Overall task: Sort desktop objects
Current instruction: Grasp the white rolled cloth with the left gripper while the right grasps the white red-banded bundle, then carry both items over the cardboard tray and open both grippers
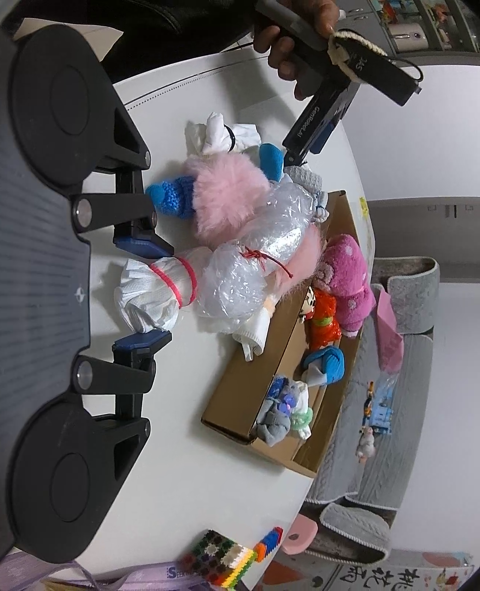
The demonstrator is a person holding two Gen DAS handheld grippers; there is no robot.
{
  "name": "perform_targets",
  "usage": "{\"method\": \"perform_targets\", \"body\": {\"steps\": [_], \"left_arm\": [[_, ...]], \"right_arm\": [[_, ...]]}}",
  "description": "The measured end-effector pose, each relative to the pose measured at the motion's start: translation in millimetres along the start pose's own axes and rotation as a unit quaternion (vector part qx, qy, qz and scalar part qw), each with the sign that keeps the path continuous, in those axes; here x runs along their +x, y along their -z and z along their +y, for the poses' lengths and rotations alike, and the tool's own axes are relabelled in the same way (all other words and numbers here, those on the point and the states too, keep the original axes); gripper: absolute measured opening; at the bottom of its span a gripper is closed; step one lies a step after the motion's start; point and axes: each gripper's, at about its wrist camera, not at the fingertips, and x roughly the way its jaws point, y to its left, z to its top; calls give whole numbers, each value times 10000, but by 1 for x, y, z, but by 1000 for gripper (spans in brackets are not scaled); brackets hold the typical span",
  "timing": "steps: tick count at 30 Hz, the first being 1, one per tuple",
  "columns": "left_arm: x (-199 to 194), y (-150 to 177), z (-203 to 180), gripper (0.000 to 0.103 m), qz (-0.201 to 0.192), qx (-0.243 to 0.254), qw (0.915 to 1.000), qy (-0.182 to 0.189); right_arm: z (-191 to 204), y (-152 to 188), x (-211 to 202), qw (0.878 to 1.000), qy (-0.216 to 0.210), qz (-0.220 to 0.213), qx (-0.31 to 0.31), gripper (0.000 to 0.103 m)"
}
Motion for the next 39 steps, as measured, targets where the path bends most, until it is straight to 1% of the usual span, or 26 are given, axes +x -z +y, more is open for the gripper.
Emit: {"method": "perform_targets", "body": {"steps": [2,3,4,6,11,16,20,24,27,33,39], "left_arm": [[1,1,5,90,25,-181,9997,169],[-2,2,6,77,11,-211,9994,257],[-6,3,5,54,-39,-171,9996,242],[-13,5,3,24,-38,-143,9995,293],[-25,13,-3,22,38,-28,9999,128],[-50,16,4,23,-191,-124,9997,56],[-67,16,12,23,-334,-243,9991,114],[-78,15,13,23,-451,-232,9987,108],[-86,14,11,23,-564,-208,9981,159],[-93,8,6,23,-689,-201,9972,209],[-90,2,-2,23,-708,-158,9971,236]], "right_arm": [[-1,1,-1,10000,7,1,28,39],[-1,1,-1,10000,16,1,32,39],[-2,1,-1,10000,22,4,45,39],[-1,1,-3,10000,48,-5,65,39],[-5,1,-10,9996,90,-141,206,38],[-7,1,-23,9989,84,-332,324,37],[-5,1,-30,9987,8,-403,314,37],[-4,0,-36,9983,-49,-470,343,37],[-7,1,-49,9967,-127,-627,493,37],[-18,5,-69,9923,-133,-911,833,36],[-24,3,-70,9896,-112,-1049,978,37]]}}
